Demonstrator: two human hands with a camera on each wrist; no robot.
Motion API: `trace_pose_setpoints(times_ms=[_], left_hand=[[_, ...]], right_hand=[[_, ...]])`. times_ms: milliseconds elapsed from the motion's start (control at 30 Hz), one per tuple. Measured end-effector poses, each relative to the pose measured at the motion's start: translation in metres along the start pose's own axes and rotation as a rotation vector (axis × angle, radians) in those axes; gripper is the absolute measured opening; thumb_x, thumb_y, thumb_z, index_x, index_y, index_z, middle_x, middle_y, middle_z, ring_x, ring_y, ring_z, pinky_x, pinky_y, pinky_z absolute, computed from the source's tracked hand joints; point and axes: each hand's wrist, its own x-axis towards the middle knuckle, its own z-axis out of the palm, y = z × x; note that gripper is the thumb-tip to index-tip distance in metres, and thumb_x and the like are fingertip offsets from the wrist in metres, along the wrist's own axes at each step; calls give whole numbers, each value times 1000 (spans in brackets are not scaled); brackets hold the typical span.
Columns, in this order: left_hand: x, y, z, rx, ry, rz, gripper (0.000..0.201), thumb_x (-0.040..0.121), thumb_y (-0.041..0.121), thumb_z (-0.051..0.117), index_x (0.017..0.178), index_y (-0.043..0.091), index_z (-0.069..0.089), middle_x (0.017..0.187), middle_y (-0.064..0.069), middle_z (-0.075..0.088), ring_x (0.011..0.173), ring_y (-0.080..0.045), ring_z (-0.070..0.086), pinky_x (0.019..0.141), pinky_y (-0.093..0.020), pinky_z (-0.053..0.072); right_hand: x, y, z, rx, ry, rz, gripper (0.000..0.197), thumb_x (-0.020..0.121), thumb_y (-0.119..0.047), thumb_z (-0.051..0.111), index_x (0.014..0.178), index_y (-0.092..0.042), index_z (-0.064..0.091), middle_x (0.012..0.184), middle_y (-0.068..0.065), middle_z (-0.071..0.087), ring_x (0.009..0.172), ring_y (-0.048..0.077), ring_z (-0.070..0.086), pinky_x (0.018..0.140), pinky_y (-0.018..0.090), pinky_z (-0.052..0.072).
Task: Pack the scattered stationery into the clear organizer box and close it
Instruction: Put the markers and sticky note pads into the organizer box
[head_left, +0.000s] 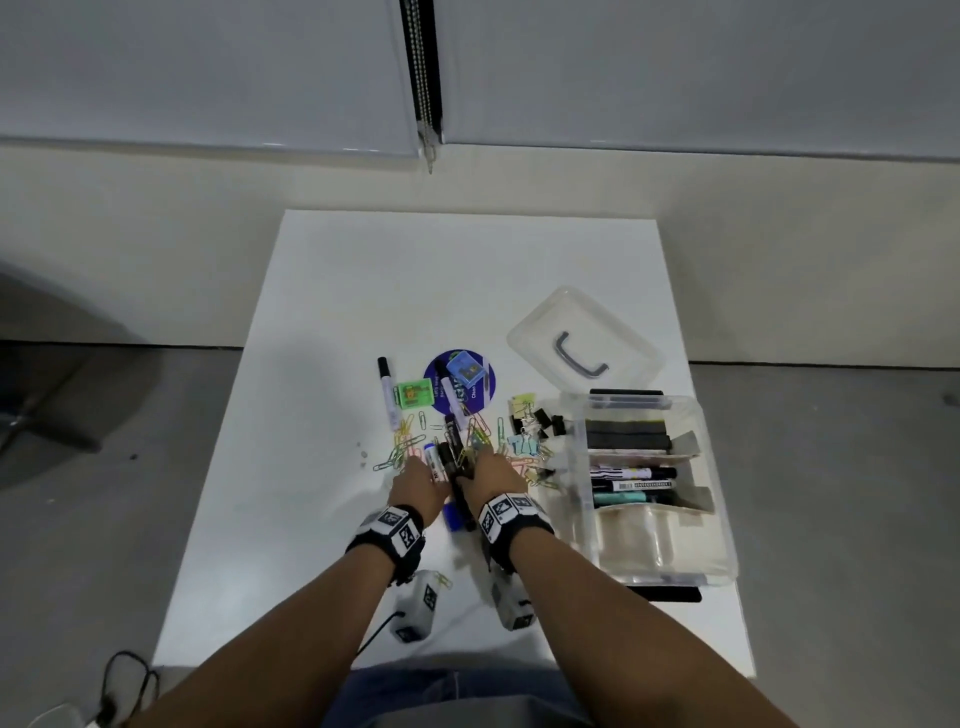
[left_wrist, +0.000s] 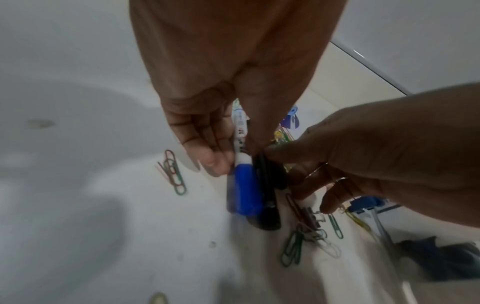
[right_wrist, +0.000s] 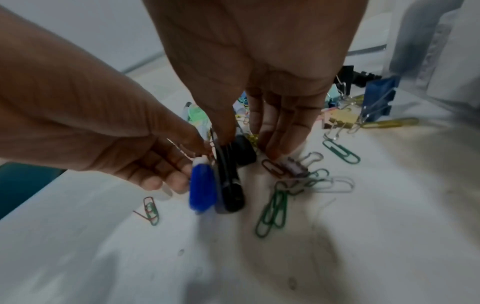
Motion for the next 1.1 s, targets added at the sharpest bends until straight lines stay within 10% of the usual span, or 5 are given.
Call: trace_pose_setpoints(times_ms=[267,567,800,933,1100], left_hand=[[7,7,-58,-177,100,68,21,95,21,49,96,8,32,85,-11,54,64,-19,50,52,-28,35],[81,26,-80,-46,205,-50,45,91,18,54,125,-1,34,126,-29,50,108,-46,56,84,-47,47],[83,10,-84,32,170,43,37,89,20,55,116,-1,43,113,-24,58,92,-38,58,74,-41,45],[58,17,-81,128,191,314,32,89,17,51,118,8,43,93,-12,60,74,-30,55,65,-33,43],[73,58,-66,557,77,734,48,85,7,53,132,16,45,101,-11,64,90,-32,62,72,-38,50]], right_hand=[[9,-5,6,-125,82,-28,59,86,-43,60,131,-11,39,127,13,53,115,31,56,87,42,50],[1,-7,17,-252,104,-3,47,96,-41,42,125,-4,49,129,20,54,112,34,58,92,42,46],[-15,3,-14,-5,-184,78,31,94,-32,51,113,-7,51,108,15,66,96,31,64,87,42,53],[-28,14,-23,312,-237,68,27,98,-34,41,109,-10,46,86,7,58,62,17,51,56,33,47],[-51,25,-54,242,-166,2,33,98,-23,38,128,-9,40,100,13,61,73,20,52,65,29,38]])
